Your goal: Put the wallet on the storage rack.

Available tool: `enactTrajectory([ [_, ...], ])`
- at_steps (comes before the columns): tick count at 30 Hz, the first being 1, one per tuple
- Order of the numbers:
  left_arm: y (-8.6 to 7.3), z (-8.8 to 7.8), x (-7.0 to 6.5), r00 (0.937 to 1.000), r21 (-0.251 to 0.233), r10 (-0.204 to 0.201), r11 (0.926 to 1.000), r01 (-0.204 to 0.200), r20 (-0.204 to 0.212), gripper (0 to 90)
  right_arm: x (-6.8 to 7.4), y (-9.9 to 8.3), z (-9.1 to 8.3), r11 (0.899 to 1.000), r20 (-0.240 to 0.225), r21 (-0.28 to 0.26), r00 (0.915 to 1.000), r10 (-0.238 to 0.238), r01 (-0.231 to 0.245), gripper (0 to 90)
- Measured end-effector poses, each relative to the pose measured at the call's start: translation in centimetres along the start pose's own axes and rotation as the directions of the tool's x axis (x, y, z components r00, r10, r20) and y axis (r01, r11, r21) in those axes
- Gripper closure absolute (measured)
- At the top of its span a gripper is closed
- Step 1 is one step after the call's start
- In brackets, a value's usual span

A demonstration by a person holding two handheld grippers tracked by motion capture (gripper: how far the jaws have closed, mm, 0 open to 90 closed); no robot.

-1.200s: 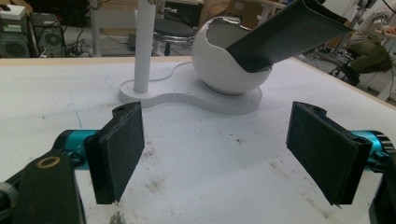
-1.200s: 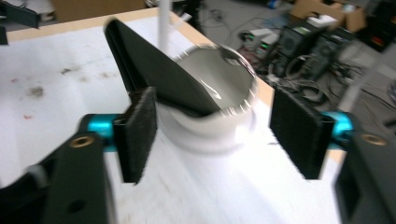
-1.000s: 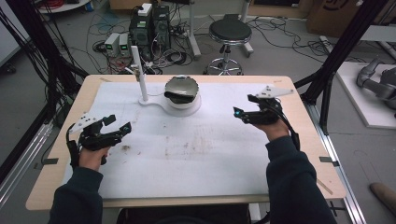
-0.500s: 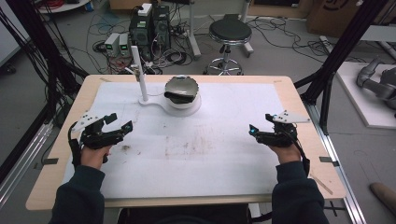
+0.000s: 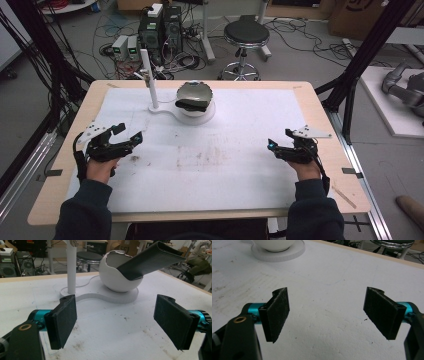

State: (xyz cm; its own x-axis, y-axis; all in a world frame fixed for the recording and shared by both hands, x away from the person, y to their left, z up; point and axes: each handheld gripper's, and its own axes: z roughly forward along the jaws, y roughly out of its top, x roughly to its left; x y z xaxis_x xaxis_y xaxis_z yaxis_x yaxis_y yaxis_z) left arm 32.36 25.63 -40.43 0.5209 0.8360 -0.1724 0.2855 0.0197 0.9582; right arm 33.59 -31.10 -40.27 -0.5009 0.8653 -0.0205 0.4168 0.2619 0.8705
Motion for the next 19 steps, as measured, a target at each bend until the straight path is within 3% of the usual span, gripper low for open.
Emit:
enactTrajectory([
  [19, -0.13, 0.06, 0.08, 0.9999, 0.005, 0.000, 1.0000, 0.000, -0.013, 18.7, -0.31, -0.29, -0.28, 1.000, 0.010, -0.005, 0.9999, -0.005, 0.005, 21.2],
])
